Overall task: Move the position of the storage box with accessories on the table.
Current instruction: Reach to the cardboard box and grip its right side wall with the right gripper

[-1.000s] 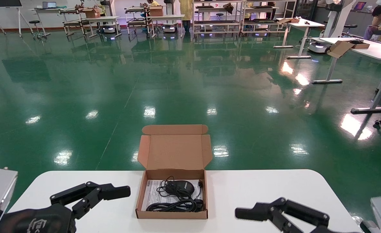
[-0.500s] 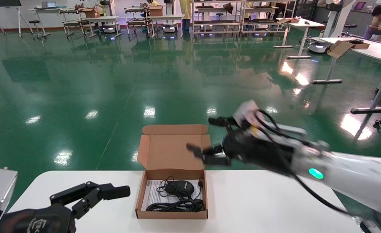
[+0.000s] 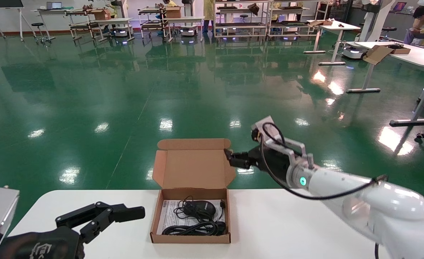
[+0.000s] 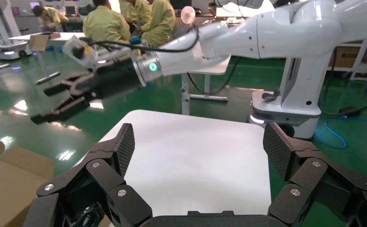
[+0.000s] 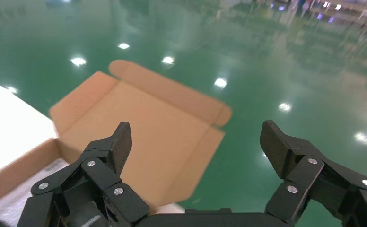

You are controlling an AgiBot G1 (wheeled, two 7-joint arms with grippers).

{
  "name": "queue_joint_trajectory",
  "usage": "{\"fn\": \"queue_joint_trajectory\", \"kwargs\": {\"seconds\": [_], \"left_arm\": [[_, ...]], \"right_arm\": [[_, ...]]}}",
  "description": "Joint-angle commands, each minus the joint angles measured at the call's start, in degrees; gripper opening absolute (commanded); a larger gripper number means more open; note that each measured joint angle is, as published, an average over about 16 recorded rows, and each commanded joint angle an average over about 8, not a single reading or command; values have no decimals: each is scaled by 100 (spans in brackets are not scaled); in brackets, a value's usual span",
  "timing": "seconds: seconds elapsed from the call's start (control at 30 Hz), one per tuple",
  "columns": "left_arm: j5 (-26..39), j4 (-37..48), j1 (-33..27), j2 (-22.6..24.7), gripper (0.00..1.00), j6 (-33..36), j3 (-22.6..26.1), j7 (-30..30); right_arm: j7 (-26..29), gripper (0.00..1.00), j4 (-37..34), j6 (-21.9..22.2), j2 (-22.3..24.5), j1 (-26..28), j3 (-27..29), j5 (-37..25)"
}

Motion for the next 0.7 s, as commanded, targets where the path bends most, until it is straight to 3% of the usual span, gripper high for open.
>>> {"fn": "queue_joint_trajectory", "kwargs": {"seconds": [0.03,0.7], "left_arm": [[0,0,0,0,100,0,0,0],[0,0,0,0,100,0,0,0]], "right_arm": [[-18,100,-11,26,-11,-98,5,169],[796,100,660,1305,-31,-1275,-1228,1066]]}}
